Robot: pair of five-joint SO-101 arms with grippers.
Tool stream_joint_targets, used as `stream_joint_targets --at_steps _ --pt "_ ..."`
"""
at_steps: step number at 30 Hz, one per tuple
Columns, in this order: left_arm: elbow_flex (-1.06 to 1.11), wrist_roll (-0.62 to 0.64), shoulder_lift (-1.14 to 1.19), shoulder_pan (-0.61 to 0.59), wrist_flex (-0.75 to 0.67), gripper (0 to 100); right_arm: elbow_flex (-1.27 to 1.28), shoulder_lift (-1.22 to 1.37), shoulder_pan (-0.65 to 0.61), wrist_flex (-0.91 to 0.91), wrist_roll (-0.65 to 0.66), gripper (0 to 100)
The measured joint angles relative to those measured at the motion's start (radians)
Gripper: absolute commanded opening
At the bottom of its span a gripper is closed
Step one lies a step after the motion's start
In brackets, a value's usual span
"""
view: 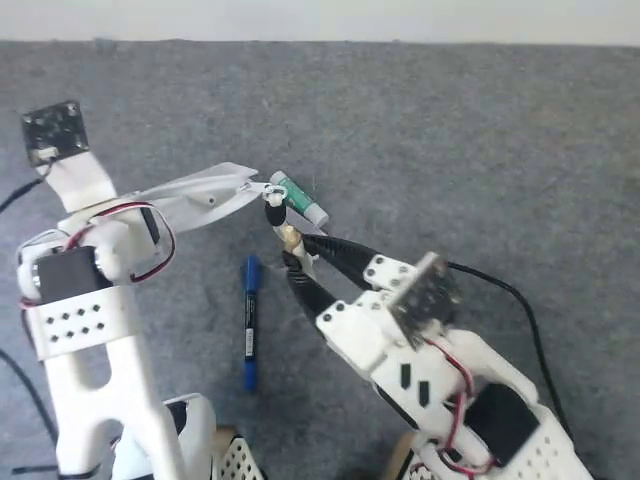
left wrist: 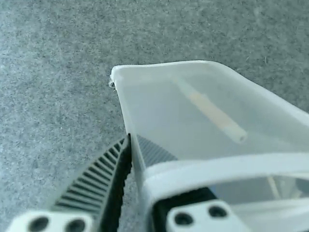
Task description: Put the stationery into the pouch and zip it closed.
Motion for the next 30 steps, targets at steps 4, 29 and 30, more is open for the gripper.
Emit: stream_joint_targets --at_steps 4,29,30 --pt "0.0 0.0 0.0 0.0 0.0 1 0.0 -0.086 0.0 -0.043 0.0 0.7" --pt "-0.035 -0.014 0.0 0.12 0.058 1 0.14 -0.118 0.002 -0.4 0.0 0.7" --pt "-0.035 -0.014 0.0 0.12 0.058 1 0.14 -0.118 0.002 -0.407 0.0 0.7"
